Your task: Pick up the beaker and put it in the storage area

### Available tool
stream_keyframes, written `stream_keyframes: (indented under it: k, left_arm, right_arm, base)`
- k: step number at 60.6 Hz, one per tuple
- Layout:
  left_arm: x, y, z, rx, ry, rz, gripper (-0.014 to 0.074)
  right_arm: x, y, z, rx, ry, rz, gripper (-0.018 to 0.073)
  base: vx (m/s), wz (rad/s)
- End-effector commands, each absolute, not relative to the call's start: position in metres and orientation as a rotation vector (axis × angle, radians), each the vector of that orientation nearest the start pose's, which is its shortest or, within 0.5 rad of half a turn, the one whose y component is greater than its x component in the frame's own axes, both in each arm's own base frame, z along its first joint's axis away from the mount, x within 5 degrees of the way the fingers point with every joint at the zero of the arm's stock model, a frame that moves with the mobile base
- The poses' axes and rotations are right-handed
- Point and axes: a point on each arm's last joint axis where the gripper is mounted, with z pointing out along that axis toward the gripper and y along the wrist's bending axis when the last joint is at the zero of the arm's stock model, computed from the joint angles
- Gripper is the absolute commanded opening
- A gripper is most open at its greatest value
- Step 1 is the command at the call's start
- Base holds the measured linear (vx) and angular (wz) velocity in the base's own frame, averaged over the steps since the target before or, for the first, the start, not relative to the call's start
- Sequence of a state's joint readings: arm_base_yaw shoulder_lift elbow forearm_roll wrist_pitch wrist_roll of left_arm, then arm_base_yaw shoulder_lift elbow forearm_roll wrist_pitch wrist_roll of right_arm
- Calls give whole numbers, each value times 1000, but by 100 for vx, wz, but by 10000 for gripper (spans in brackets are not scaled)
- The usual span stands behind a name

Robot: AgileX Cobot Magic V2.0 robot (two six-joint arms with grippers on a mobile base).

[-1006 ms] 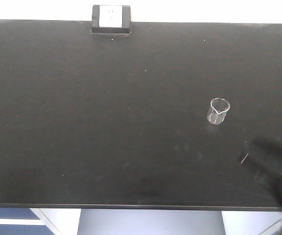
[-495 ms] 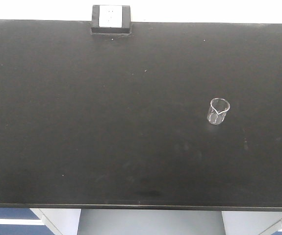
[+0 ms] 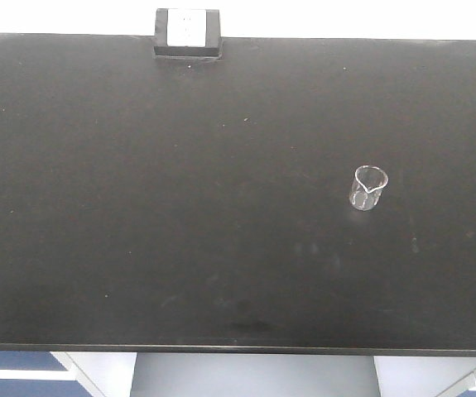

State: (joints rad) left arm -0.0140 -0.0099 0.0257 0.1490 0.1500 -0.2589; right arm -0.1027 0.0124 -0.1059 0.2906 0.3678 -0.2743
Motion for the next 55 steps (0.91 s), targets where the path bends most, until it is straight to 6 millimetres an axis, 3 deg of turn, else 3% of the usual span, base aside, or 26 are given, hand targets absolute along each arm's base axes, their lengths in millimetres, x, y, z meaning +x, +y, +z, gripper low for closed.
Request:
stream_keyframes:
  k: [1, 11, 55]
  left_arm:
    - [56, 0, 192, -86, 1570, -105, -8]
    - [56, 0, 192, -86, 1570, -105, -8]
    - [56, 0, 192, -86, 1570, -105, -8]
  right_arm:
    - [51, 0, 211, 81, 1670, -4, -1]
    - [56, -5, 188, 157, 1624, 1, -1]
    - [56, -5, 187, 158, 1644, -3, 0]
  base:
    - [0, 0]
    - [0, 0]
    - [0, 0]
